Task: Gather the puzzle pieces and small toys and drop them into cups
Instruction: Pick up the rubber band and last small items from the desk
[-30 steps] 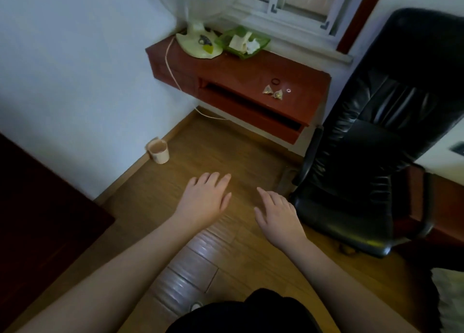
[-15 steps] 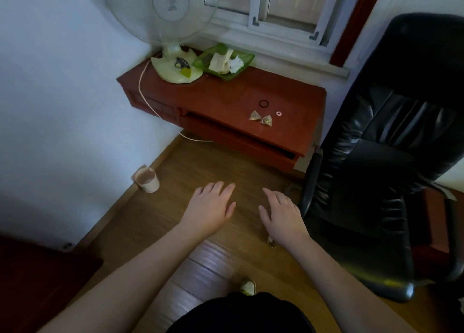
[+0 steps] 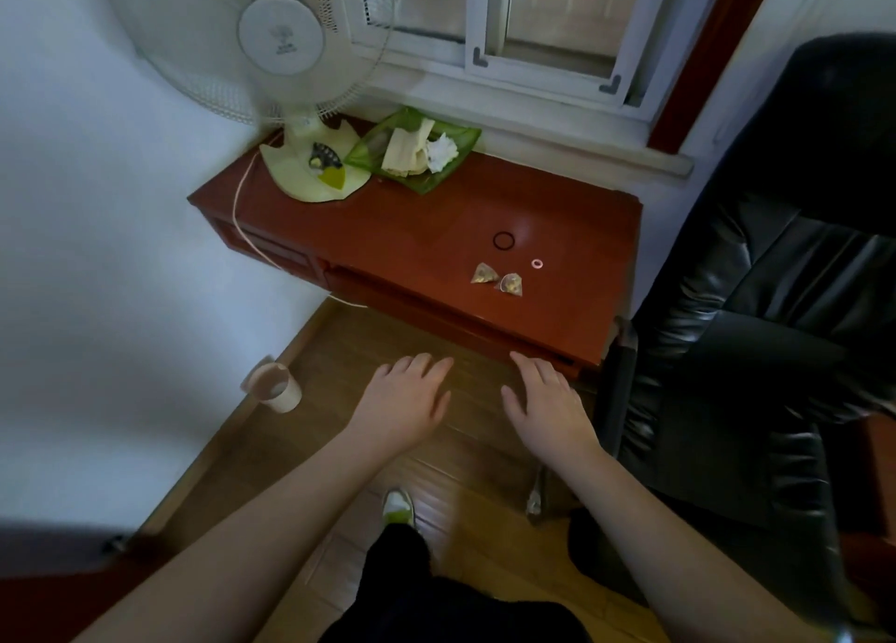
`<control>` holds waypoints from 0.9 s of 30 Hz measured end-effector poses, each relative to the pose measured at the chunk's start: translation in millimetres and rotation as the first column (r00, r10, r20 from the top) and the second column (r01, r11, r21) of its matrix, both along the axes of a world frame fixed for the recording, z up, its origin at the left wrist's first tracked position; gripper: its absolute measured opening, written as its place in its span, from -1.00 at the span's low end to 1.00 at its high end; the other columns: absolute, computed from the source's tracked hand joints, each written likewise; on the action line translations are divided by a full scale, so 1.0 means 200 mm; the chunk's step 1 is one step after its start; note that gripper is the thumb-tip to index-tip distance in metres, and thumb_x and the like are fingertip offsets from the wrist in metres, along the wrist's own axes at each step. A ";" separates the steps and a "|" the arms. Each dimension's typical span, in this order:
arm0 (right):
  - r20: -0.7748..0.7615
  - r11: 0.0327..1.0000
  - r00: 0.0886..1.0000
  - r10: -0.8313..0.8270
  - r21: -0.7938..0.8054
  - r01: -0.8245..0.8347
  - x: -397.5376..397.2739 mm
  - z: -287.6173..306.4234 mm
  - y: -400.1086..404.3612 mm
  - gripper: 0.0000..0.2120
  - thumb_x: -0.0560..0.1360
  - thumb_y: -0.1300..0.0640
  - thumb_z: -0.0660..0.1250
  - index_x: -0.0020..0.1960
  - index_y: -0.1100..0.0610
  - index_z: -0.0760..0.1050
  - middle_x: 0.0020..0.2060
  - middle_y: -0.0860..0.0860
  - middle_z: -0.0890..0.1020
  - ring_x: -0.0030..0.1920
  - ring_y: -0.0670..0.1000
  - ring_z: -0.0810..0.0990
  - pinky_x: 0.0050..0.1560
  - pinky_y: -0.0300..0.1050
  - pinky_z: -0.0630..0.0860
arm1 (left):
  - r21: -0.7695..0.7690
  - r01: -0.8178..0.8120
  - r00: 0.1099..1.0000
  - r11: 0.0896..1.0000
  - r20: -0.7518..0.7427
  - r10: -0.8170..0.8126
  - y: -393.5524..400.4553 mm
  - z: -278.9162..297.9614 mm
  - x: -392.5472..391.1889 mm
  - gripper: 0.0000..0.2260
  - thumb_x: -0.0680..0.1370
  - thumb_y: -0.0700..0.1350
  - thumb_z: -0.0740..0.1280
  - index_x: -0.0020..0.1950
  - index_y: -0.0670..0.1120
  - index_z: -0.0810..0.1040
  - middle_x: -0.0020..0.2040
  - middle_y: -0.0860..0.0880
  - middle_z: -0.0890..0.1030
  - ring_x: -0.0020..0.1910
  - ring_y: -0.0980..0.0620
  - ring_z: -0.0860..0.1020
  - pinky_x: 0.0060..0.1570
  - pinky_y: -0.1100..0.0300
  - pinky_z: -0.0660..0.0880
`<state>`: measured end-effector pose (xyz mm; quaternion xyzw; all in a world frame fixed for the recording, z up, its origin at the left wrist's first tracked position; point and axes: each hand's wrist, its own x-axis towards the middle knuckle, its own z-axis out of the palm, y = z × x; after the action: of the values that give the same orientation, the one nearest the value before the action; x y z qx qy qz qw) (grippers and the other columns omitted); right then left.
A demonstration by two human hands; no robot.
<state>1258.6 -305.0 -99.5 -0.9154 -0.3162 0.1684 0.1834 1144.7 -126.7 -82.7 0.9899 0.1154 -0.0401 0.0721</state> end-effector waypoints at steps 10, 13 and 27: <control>-0.042 0.982 0.982 -0.187 0.021 0.188 0.50 -0.11 0.52 -0.49 0.60 -0.10 0.12 0.51 -0.01 0.17 0.34 0.03 0.39 0.33 0.07 0.39 0.31 0.07 0.42 | -0.030 0.091 0.996 0.995 0.011 -0.090 0.54 -0.14 0.53 -0.53 0.61 0.09 0.09 0.50 0.00 0.22 0.37 -0.04 0.42 0.32 -0.05 0.41 0.23 0.00 0.39; -0.055 0.959 0.958 -0.283 -0.010 0.283 0.63 -0.14 0.66 -0.52 0.59 -0.08 0.15 0.48 -0.01 0.22 0.32 0.02 0.41 0.30 0.05 0.42 0.25 0.04 0.47 | -0.055 0.139 0.990 0.989 0.032 -0.137 0.70 -0.14 0.68 -0.55 0.61 0.08 0.11 0.48 0.00 0.26 0.35 -0.06 0.45 0.29 -0.07 0.44 0.20 -0.01 0.42; -0.067 0.950 0.970 -0.234 -0.230 0.213 1.06 -0.35 0.76 -0.41 0.55 -0.06 0.29 0.51 -0.03 0.17 0.39 0.08 0.28 0.32 0.14 0.41 0.18 0.05 0.52 | -0.243 0.231 0.940 0.942 -0.193 -0.280 0.73 -0.33 1.29 -0.58 0.58 -0.03 0.23 0.43 0.02 0.25 0.23 -0.07 0.44 0.10 -0.11 0.53 -0.04 0.01 0.49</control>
<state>1471.2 -152.4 -169.7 -0.9511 -0.1807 0.2235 0.1129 1403.5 18.9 -149.0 0.9717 -0.0125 -0.1731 0.1602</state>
